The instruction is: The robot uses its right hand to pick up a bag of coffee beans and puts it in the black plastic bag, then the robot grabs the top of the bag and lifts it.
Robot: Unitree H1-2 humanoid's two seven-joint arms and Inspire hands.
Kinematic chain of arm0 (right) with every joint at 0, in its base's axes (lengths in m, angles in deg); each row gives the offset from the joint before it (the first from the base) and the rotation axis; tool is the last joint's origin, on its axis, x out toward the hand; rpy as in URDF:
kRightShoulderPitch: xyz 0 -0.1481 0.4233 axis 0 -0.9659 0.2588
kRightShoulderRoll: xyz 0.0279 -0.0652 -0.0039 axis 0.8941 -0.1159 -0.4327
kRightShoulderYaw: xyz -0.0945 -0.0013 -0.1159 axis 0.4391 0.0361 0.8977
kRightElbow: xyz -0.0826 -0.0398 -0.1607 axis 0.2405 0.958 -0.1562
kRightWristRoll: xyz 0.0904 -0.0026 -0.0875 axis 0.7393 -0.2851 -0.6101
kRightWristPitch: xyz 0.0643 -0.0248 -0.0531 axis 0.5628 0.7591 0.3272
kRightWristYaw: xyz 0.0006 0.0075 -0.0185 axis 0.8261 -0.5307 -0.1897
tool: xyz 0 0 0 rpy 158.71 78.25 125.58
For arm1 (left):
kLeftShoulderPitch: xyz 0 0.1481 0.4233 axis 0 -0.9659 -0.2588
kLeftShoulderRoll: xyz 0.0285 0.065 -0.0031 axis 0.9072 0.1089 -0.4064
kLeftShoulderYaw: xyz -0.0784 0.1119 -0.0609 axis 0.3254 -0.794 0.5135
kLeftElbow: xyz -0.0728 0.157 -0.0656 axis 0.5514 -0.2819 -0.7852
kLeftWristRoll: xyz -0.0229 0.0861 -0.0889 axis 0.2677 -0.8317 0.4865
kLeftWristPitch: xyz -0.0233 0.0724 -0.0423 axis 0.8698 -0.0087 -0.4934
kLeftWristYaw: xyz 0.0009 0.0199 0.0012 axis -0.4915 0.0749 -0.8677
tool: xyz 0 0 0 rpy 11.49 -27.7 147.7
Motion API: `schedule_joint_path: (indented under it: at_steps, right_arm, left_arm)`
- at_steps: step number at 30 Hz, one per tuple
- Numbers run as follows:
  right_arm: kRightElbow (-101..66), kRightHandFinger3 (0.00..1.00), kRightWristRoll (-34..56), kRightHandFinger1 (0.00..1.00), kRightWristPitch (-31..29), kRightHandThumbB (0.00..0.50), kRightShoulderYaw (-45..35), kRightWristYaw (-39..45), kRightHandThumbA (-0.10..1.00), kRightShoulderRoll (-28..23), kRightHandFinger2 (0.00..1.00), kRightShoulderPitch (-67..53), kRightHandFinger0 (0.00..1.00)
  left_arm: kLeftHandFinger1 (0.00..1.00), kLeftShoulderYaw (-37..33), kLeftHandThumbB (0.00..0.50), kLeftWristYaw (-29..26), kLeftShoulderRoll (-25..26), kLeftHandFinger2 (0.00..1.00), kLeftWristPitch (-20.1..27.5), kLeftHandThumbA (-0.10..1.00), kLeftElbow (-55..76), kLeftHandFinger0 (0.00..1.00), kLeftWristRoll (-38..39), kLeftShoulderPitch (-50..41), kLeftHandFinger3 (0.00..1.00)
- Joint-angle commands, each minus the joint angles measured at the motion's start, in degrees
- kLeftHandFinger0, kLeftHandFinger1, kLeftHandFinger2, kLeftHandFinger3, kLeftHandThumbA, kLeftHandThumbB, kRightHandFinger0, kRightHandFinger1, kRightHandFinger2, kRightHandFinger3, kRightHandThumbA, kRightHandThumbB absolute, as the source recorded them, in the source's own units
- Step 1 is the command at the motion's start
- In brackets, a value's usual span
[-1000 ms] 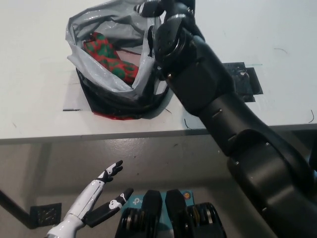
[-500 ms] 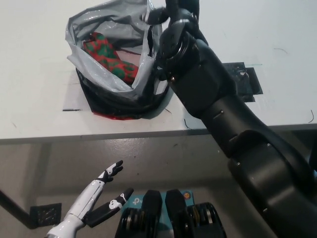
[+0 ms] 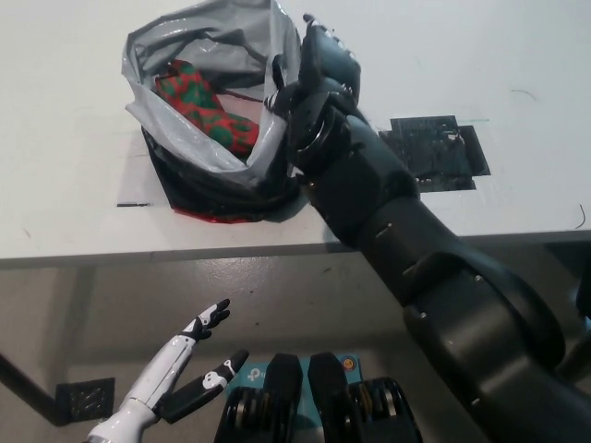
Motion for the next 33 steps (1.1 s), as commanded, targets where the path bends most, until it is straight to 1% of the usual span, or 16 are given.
schedule_joint_path:
  at_steps: [1, 4, 5, 10, 15, 16, 21, 23, 25, 26, 28, 32, 33]
  right_arm:
    - [0.56, 1.00, 1.18, 1.00, -4.36, 0.456, -0.79, -1.65, 1.00, 0.60, 1.00, 4.48, 1.00]
    - [0.49, 1.00, 1.43, 1.00, -4.12, 0.458, -0.83, -1.65, 1.00, 0.57, 1.00, 5.10, 1.00]
    - [0.53, 1.00, 1.55, 1.00, -4.13, 0.456, -0.89, -1.63, 1.00, 0.58, 1.00, 5.32, 1.00]
    - [-0.09, 1.00, 1.90, 1.00, -3.94, 0.461, -1.05, -0.86, 1.00, 0.49, 1.00, 5.42, 1.00]
    - [0.62, 1.00, 2.27, 1.00, -4.73, 0.462, -1.32, -0.74, 1.00, 0.69, 1.00, 5.41, 1.00]
    - [0.78, 1.00, 2.34, 1.00, -4.92, 0.463, -1.32, -0.55, 1.00, 0.72, 1.00, 5.37, 1.00]
    - [1.42, 1.00, 3.03, 1.00, -5.88, 0.459, -1.53, -0.87, 1.00, 0.85, 1.00, 5.42, 1.00]
    - [1.29, 1.00, 3.06, 1.00, -6.02, 0.467, -1.44, -0.82, 1.00, 0.76, 1.00, 5.53, 1.00]
    - [1.45, 1.00, 3.16, 1.00, -5.79, 0.473, -1.40, -0.49, 1.00, 0.79, 1.00, 5.64, 1.00]
    - [1.62, 1.00, 3.25, 1.00, -5.41, 0.459, -1.39, -0.17, 1.00, 0.90, 1.00, 5.67, 1.00]
    - [1.94, 1.00, 3.62, 1.00, -5.50, 0.444, -1.51, 0.08, 1.00, 0.98, 1.00, 5.24, 1.00]
    - [2.74, 1.00, 4.37, 1.00, -6.01, 0.439, -1.93, -0.01, 1.00, 1.32, 1.00, 4.44, 1.00]
    - [3.09, 1.00, 4.41, 1.00, -6.05, 0.434, -1.92, -0.07, 1.00, 1.43, 1.00, 4.30, 1.00]
  left_arm:
    - [1.00, -0.12, 0.150, 0.35, 0.53, 1.00, 0.37, 0.76, 1.53, 1.00, 0.29, 0.51, 1.00]
    - [1.00, -0.14, 0.132, 0.50, 0.57, 1.00, 0.48, 0.73, 1.45, 1.00, 0.48, 0.65, 1.00]
    - [1.00, -0.07, 0.138, 0.47, 0.50, 1.00, 0.56, 0.72, 1.39, 1.00, 0.67, 0.63, 1.00]
    - [1.00, -0.30, 0.116, 0.58, 0.74, 1.00, 1.50, 0.72, 0.96, 1.00, 0.53, 0.68, 1.00]
    - [1.00, -0.25, 0.131, 0.63, 0.68, 1.00, 1.32, 0.73, 1.07, 1.00, 0.56, 0.70, 1.00]
    - [1.00, -0.20, 0.125, 0.60, 0.63, 1.00, 1.32, 0.73, 1.09, 1.00, 0.61, 0.67, 1.00]
    - [1.00, -0.36, 0.133, 0.47, 0.62, 1.00, 1.03, 0.73, 1.21, 1.00, -0.10, 0.83, 1.00]
    - [1.00, -0.37, 0.123, 0.55, 0.48, 1.00, 1.00, 0.73, 1.07, 1.00, 0.09, 1.06, 1.00]
    - [1.00, -0.32, 0.124, 0.55, 0.51, 1.00, 1.12, 0.73, 1.02, 1.00, 0.17, 1.04, 1.00]
    - [1.00, -0.23, 0.137, 0.54, 0.47, 1.00, 0.90, 0.73, 1.15, 1.00, 0.25, 0.96, 1.00]
    - [1.00, -0.29, 0.132, 0.55, 0.27, 1.00, 0.77, 0.73, 1.35, 1.00, 0.29, 0.90, 1.00]
    - [1.00, -0.22, 0.131, 0.74, 0.06, 1.00, 0.22, 0.71, 1.91, 1.00, 0.55, 0.79, 1.00]
    - [1.00, -0.27, 0.117, 0.66, 0.09, 1.00, 0.13, 0.71, 2.05, 1.00, 0.14, 0.82, 1.00]
